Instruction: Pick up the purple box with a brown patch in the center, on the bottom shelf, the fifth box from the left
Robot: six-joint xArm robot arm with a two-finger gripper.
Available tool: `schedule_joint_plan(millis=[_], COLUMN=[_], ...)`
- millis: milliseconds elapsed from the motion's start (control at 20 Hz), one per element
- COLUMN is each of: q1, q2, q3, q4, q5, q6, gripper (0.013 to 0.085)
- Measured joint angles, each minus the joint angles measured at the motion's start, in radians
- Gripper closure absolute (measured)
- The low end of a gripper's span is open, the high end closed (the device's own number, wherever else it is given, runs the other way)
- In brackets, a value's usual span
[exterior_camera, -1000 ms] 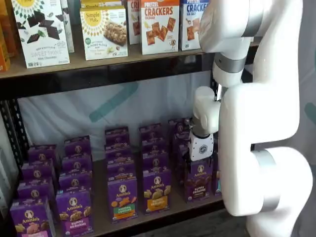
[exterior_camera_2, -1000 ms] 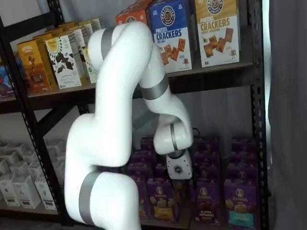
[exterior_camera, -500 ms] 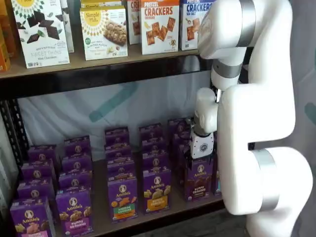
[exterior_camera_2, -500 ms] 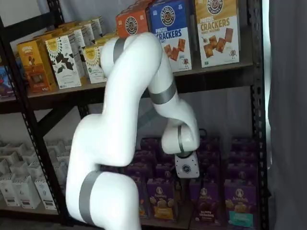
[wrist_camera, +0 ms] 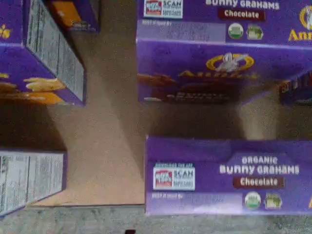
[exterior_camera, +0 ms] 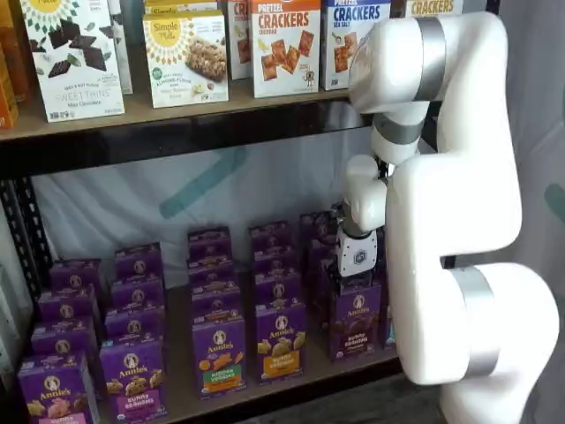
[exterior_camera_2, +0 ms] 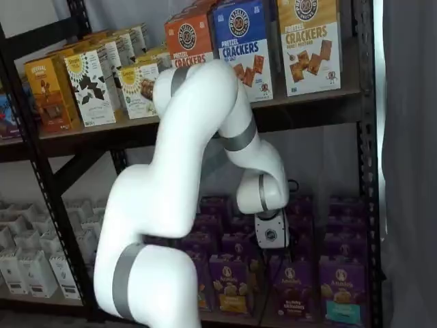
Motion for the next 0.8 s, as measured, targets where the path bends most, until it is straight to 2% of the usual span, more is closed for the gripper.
schedule_joint_plan(millis=[450,650,800], q1=[-0.026,-0.037,-0.042], q2=[0.074,0.093,0.113], q3=[-0.121,-0.157,-0.188], q4=[-0.028,-0.009,0.025], q5=[0.040,0.057,0.075], q6=[-0.001,-0.031,-0.070], gripper=[0.0130,0.0130,0.0130])
